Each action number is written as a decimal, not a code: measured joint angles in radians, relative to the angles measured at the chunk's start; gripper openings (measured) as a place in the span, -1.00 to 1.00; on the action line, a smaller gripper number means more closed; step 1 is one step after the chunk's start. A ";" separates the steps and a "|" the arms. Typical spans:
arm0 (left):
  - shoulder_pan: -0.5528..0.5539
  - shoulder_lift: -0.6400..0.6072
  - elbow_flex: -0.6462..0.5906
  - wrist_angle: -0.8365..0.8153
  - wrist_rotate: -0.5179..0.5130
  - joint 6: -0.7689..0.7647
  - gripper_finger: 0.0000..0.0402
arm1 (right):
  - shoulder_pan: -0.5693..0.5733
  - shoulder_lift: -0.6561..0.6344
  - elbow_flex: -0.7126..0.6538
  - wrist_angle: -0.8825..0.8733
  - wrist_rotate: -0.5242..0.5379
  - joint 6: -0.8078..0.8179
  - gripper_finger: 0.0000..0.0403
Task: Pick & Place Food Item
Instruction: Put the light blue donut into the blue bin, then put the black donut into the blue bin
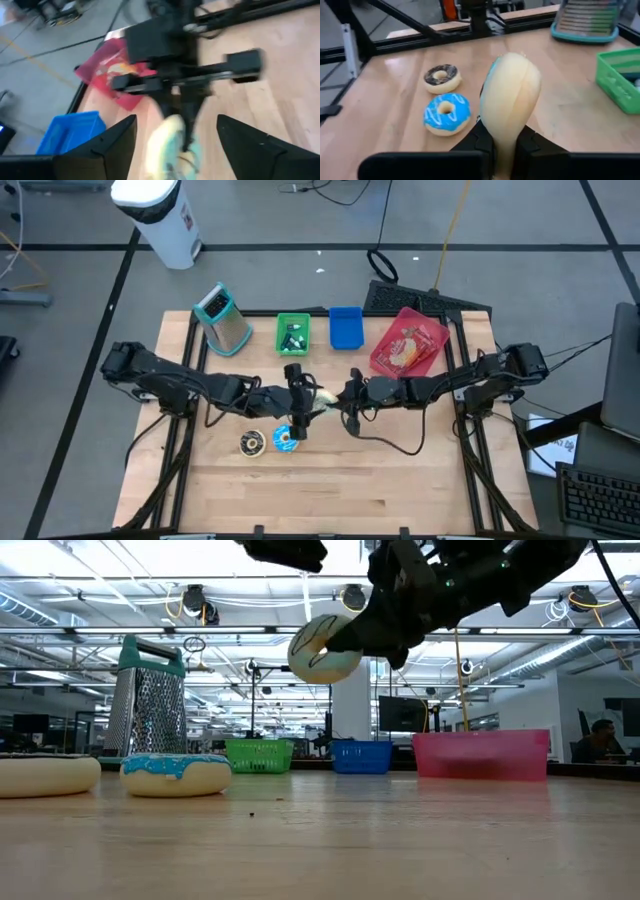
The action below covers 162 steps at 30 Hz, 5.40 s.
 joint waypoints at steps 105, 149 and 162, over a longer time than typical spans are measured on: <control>0.596 -0.495 -0.778 0.599 0.521 -0.164 0.41 | -0.695 -0.091 0.282 -0.538 -0.269 -0.131 -0.10; -0.186 -0.237 -0.776 -0.119 0.328 -0.996 0.09 | -0.200 -0.185 0.270 -0.639 -0.022 -0.111 -0.15; -0.087 -0.384 -0.679 -0.125 0.195 -0.630 -0.95 | -0.200 -0.185 0.042 -0.261 -0.022 -0.103 -0.15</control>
